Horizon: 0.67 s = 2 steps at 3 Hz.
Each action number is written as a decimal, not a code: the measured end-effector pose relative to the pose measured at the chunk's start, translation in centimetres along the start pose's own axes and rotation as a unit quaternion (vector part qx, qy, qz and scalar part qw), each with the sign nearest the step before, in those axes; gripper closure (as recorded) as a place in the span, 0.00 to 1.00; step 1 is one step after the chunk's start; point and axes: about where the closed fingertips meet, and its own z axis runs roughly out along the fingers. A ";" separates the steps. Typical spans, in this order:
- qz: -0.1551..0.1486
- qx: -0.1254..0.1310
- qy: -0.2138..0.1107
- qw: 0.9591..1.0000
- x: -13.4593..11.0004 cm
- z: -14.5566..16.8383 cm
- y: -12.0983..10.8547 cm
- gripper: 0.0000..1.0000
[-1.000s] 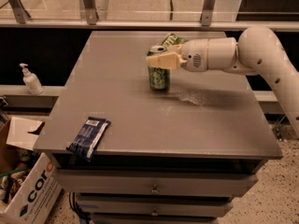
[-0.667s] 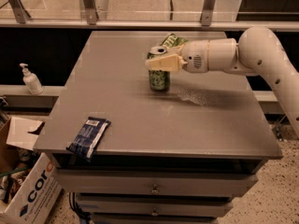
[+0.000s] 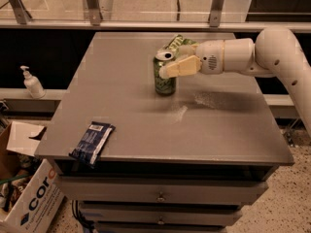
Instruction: Place green can upright
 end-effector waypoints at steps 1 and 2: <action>-0.010 0.002 0.001 1.000 0.8 -1.4 0.4 0.00; -0.027 -0.005 -0.001 1.000 1.7 -5.4 0.9 0.00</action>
Offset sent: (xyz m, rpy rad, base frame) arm -0.0124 -0.1107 0.0495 -0.0524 -0.1006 -0.0101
